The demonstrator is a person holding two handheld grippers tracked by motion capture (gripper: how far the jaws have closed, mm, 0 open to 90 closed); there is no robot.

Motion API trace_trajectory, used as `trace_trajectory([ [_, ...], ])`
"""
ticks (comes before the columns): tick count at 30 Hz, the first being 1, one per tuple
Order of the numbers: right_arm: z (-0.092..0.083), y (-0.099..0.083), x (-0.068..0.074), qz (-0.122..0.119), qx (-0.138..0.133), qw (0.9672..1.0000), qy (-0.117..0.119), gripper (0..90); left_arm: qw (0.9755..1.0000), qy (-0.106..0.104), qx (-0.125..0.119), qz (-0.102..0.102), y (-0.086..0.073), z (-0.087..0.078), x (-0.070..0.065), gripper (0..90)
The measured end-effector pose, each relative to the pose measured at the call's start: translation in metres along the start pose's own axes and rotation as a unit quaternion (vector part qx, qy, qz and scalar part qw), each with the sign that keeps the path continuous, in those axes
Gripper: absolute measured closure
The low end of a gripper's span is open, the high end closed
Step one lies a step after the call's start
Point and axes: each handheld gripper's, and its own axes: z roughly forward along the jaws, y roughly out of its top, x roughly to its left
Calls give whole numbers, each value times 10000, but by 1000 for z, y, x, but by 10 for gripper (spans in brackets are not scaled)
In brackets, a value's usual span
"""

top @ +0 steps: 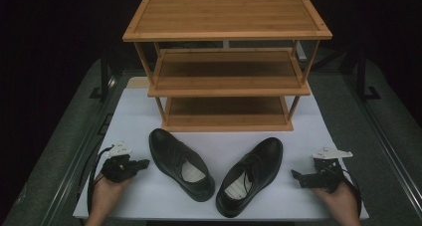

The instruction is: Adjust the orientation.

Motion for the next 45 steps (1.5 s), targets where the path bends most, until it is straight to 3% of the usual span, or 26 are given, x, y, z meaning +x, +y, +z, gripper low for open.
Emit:
trace_trajectory([
  [7,0,0,0,-4,-3,10000,0,28,9998,-174,93,85,3,11,-3,900],
  [14,0,0,0,0,4,10000,0,27,9996,-116,88,239,7,16,-2,900],
  [32,0,0,0,-5,3,10000,2,27,9987,-135,88,474,35,44,2,900],
  [45,0,0,0,-12,0,10000,3,27,9967,-217,109,774,63,70,-11,900],
])
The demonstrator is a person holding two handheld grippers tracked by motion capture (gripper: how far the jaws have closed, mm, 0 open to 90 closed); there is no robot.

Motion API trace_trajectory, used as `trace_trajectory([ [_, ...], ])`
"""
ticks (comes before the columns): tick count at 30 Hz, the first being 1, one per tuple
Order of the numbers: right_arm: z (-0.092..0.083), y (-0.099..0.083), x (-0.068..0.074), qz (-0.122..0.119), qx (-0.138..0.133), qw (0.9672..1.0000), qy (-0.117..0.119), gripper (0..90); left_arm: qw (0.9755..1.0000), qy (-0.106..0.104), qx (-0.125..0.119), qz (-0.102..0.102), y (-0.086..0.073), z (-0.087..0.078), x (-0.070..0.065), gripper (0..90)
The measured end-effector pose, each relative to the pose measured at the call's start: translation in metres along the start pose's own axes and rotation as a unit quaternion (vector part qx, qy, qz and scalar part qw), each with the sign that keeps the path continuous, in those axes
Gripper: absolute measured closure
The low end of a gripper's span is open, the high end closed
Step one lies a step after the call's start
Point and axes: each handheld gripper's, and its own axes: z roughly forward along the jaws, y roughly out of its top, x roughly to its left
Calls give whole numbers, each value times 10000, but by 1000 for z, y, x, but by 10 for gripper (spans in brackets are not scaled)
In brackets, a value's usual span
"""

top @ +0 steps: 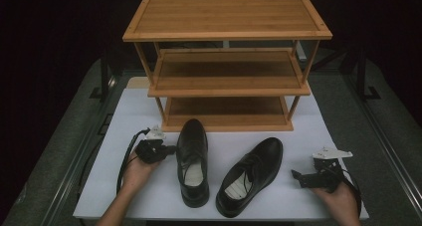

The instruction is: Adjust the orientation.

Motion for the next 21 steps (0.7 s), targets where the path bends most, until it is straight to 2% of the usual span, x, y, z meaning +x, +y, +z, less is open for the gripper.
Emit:
trace_trajectory([
  [5,0,0,0,1,-2,10000,0,28,10000,-48,-43,19,6,6,-4,900],
  [13,0,0,0,-2,0,10000,-1,27,9999,-102,-53,50,7,7,-7,900],
  [19,0,0,0,-2,0,10000,-2,28,9997,-174,-70,166,11,7,-15,900],
  [21,0,0,0,8,-1,10000,0,27,9996,-215,-68,145,10,5,-16,900],
])
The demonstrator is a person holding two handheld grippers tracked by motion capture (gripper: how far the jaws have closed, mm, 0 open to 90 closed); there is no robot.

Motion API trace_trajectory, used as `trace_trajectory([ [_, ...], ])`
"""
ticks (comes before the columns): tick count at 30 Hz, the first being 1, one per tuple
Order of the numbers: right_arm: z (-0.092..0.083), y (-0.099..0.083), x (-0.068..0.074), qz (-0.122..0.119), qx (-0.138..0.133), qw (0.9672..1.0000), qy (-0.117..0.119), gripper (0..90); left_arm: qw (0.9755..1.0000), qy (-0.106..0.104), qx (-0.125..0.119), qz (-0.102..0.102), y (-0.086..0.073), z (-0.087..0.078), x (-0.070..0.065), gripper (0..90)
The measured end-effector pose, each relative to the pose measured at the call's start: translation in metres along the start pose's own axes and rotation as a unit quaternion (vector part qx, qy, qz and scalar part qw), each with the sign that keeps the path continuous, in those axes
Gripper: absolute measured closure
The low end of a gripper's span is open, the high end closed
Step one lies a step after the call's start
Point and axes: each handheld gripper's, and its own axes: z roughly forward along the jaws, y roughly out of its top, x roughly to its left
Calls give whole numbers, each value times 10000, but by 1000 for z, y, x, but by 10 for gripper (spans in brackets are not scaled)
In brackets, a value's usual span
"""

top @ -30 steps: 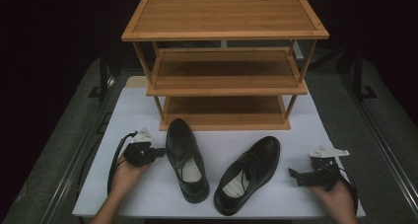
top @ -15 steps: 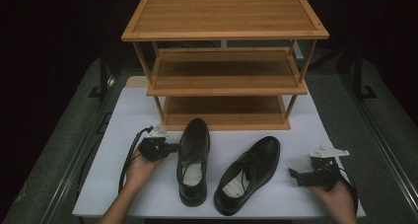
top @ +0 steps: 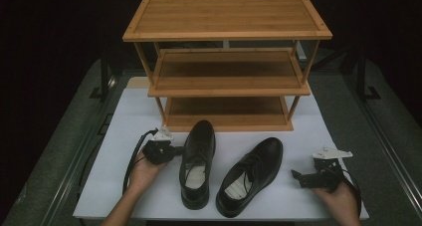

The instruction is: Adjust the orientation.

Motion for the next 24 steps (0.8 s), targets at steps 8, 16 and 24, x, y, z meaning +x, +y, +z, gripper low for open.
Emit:
trace_trajectory([
  [8,0,0,0,1,-2,10000,-1,28,9994,-323,104,-35,-17,-12,-17,900],
  [16,0,0,0,-3,-4,10000,-2,28,9991,-411,77,47,-21,-20,-32,900],
  [24,0,0,0,-3,-3,10000,-2,28,9988,-495,20,54,-20,-18,-33,900],
])
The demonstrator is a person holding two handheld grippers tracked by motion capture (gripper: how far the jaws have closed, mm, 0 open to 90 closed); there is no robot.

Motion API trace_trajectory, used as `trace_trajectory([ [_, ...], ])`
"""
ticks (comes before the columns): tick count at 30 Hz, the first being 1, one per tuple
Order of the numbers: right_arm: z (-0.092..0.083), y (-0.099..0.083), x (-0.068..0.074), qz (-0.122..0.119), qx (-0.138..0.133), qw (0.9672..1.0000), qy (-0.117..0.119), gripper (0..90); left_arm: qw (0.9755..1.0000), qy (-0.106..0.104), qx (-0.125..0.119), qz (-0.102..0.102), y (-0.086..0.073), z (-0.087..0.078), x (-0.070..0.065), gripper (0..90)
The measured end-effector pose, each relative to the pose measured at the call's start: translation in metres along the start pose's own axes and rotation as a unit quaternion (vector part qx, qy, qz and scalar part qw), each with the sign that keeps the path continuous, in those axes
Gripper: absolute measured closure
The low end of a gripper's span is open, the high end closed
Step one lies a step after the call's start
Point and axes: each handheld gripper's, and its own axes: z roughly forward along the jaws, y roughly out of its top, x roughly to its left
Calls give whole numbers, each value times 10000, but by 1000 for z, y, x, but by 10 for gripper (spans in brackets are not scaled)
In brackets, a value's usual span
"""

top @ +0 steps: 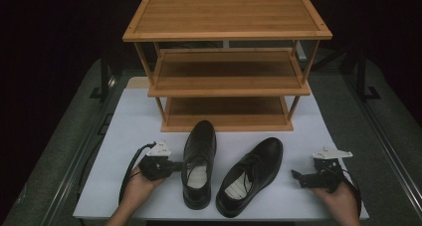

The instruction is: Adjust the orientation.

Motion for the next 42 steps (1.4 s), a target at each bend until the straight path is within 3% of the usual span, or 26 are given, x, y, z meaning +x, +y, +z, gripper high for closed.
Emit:
trace_trajectory([
  [5,0,0,0,-3,-1,10000,-1,28,10000,-15,20,28,0,0,0,900],
  [10,0,0,0,-12,-11,10000,-3,28,9998,162,41,53,-2,-11,5,887],
  [13,0,0,0,-6,-11,10000,-3,28,9996,279,44,-19,-7,-19,8,719],
  [14,0,0,0,-9,-11,10000,-2,28,9993,361,85,-17,-10,-21,8,610],
  [15,0,0,0,0,-6,10000,-3,28,9992,394,115,-13,-12,-23,8,610],
  [23,0,0,0,10,2,10000,-2,28,9953,865,170,-406,-41,-50,17,187],
  [26,0,0,0,11,3,10000,-1,27,9933,1038,253,-452,-55,-57,19,104],
  [28,0,0,0,9,2,10000,-2,28,9914,1188,319,-443,-64,-61,21,87],
  [31,0,0,0,14,4,10000,-2,28,9890,1305,327,-619,-76,-65,27,20],
  [35,0,0,0,7,5,10000,0,27,9892,1347,101,-568,-85,-69,31,13],
  [42,-1,0,1,-12,14,10000,-3,35,9890,1385,34,-516,-87,-68,30,5],
])
